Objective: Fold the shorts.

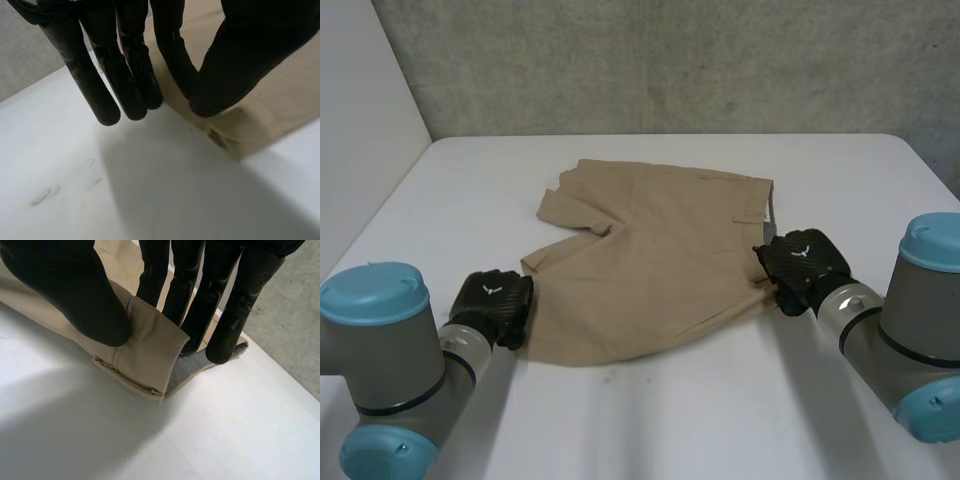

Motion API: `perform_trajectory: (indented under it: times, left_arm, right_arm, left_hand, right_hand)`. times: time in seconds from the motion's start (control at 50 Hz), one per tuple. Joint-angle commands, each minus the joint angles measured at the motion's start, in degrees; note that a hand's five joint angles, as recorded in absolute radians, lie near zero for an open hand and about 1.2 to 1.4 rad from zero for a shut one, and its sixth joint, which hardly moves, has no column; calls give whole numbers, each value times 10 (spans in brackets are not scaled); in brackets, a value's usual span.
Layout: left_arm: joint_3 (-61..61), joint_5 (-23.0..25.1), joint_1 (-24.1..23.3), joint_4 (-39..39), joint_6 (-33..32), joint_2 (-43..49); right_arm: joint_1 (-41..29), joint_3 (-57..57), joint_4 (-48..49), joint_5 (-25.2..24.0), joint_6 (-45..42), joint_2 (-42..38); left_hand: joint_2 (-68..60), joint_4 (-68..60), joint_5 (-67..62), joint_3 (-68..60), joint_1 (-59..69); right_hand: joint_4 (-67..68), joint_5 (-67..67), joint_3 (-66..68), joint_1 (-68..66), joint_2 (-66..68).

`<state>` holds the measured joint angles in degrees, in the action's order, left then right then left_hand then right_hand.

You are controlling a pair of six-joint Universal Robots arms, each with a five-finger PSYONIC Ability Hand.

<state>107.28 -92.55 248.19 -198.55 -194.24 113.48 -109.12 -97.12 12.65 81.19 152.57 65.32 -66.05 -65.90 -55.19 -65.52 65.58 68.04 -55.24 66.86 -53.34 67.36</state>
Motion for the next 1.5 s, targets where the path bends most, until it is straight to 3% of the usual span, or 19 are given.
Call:
perform_trajectory:
  times: [0.02,0.12,0.18,0.2,0.38,0.86,0.92,0.94,0.96,1.0,1.14,1.28,1.34,1.38,1.5]
  left_arm:
    - [6,2,-8,-4,0,-9]
    - [14,9,-18,-3,0,-28]
    - [28,12,-21,3,-1,-39]
    - [31,11,-22,5,-2,-41]
    - [53,13,-46,31,2,-63]
    - [32,11,-37,2,-3,-8]
    - [29,11,-37,-2,-4,-5]
    - [28,11,-37,-10,-3,-4]
    - [28,11,-37,-10,-3,-4]
    - [30,11,-36,-31,-3,-4]
    - [29,12,-43,-40,-16,-13]
    - [31,11,-41,11,-35,-170]
    - [28,11,-43,44,-35,-223]
    - [27,12,-39,99,-34,-299]
    - [9,14,-46,246,-36,-389]
  right_arm:
    - [0,4,-1,19,-1,3]
    - [0,4,-3,19,0,4]
    - [0,2,-3,19,0,8]
    - [0,0,-4,19,-1,8]
    - [0,0,-4,19,-1,8]
    - [-4,-4,-4,18,-2,9]
    - [-4,-4,-3,18,-2,9]
    - [-4,-4,-3,18,-2,9]
    - [-4,-4,-3,18,-2,9]
    - [-3,-4,-3,19,-2,9]
    - [-4,-4,-6,20,-2,10]
    - [-4,-1,-47,18,-11,51]
    - [-2,6,-112,13,-20,97]
    - [-3,8,-174,11,-35,133]
    - [-3,4,-269,10,-100,185]
  left_hand:
    - [-140,-141,-148,-145,144]
    - [-140,-141,-148,-145,144]
    - [179,177,170,173,-174]
    - [223,222,215,218,-218]
    - [208,207,200,203,-204]
    - [168,167,160,163,-163]
    - [108,106,99,103,-103]
    - [-4,-6,-13,-9,9]
    - [-5,-7,-14,-10,10]
    - [-139,-140,-147,-144,144]
    - [-140,-141,-148,-145,144]
    - [-140,-141,-148,-145,144]
    - [-140,-141,-148,-145,144]
    - [-140,-141,-148,-145,144]
    - [-140,-141,-148,-145,144]
  right_hand:
    - [120,-148,131,-267,126]
    - [120,-148,131,-267,126]
    - [120,-148,131,-267,126]
    - [120,-148,131,-267,126]
    - [120,-148,131,-267,126]
    - [120,-148,131,-267,126]
    - [120,-148,131,-267,126]
    - [120,-148,131,-267,126]
    - [120,-148,131,-267,126]
    - [120,-148,131,-267,126]
    - [120,-148,131,-267,126]
    - [120,-148,131,-267,126]
    - [120,-148,131,-267,126]
    - [120,-148,131,-267,126]
    - [120,-148,131,-267,126]
